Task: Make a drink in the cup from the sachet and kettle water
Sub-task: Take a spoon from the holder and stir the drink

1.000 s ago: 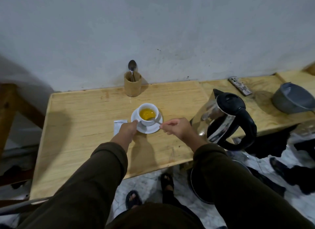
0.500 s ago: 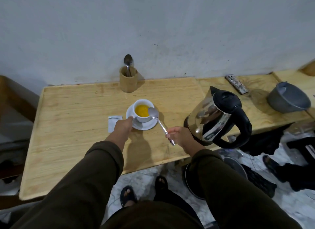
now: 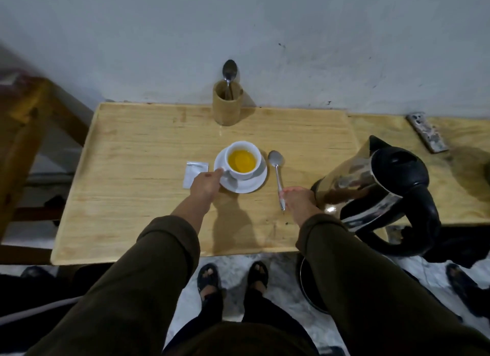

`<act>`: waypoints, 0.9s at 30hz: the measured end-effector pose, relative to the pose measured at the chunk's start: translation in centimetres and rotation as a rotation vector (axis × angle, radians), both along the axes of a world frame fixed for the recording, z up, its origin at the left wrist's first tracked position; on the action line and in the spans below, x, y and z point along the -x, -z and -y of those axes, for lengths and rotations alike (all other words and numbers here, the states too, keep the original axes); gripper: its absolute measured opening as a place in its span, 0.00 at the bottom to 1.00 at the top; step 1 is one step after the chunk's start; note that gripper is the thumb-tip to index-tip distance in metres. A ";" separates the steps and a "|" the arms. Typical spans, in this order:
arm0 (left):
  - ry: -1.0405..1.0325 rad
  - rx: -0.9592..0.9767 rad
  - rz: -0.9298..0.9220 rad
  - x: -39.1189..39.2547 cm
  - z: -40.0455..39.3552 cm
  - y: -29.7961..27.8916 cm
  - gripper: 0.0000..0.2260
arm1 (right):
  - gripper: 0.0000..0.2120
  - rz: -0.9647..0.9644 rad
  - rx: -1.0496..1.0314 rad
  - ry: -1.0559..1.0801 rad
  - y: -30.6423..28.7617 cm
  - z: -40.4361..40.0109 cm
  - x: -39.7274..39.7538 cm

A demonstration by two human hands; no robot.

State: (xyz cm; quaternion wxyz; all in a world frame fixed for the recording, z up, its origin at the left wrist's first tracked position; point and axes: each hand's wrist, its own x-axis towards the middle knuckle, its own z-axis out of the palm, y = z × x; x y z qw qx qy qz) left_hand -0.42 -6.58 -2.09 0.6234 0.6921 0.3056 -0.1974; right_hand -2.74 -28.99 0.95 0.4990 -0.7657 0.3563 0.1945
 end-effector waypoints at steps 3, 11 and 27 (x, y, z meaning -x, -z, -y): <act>-0.019 0.005 0.012 0.2 -0.1 0.2 0.21 | 0.12 -0.050 0.060 -0.063 0.1 -0.2 -0.6; -0.041 -0.009 0.045 0.5 0.3 0.3 0.21 | 0.18 -0.229 0.497 -0.358 -0.9 -1.7 -1.3; -0.028 0.001 0.019 0.7 0.3 -0.5 0.23 | 0.15 -0.163 0.503 -0.270 -0.7 -1.3 -1.6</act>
